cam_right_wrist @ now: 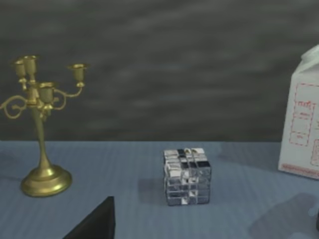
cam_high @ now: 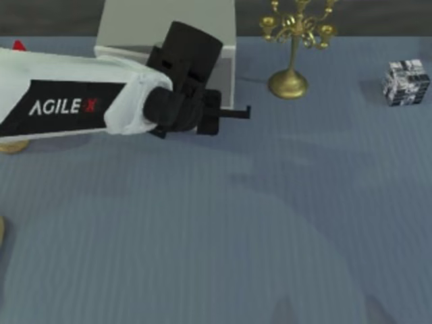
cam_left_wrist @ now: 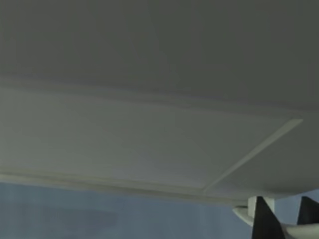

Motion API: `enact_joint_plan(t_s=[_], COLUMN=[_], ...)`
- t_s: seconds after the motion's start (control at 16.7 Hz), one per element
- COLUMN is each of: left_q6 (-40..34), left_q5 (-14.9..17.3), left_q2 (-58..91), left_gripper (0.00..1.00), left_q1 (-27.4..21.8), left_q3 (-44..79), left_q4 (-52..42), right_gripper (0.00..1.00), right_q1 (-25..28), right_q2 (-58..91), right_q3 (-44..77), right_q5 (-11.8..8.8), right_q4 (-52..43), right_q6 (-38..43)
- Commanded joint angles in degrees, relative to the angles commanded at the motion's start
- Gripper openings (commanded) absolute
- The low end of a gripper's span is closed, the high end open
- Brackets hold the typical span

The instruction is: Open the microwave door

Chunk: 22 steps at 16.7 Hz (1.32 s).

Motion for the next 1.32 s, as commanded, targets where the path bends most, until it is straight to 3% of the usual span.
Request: enact_joint_plan(t_s=[0.6, 1.32], left_q6=[3.5, 3.6], left_q5=[2.8, 2.8], left_q2=[-2.3, -2.4], left_gripper=[0.00, 0.00], left_q1=[0.8, 0.8], left_q3=[-3.5, -3.6], left_q4=[1.9, 2.0], right_gripper=[1.00, 1.00], right_q1=[0.0, 0.0], right_q2=[0.0, 0.0], right_q3=[0.0, 0.0], right_q5=[0.0, 0.0], right_q4=[0.0, 0.0], right_q6=[0.0, 0.0])
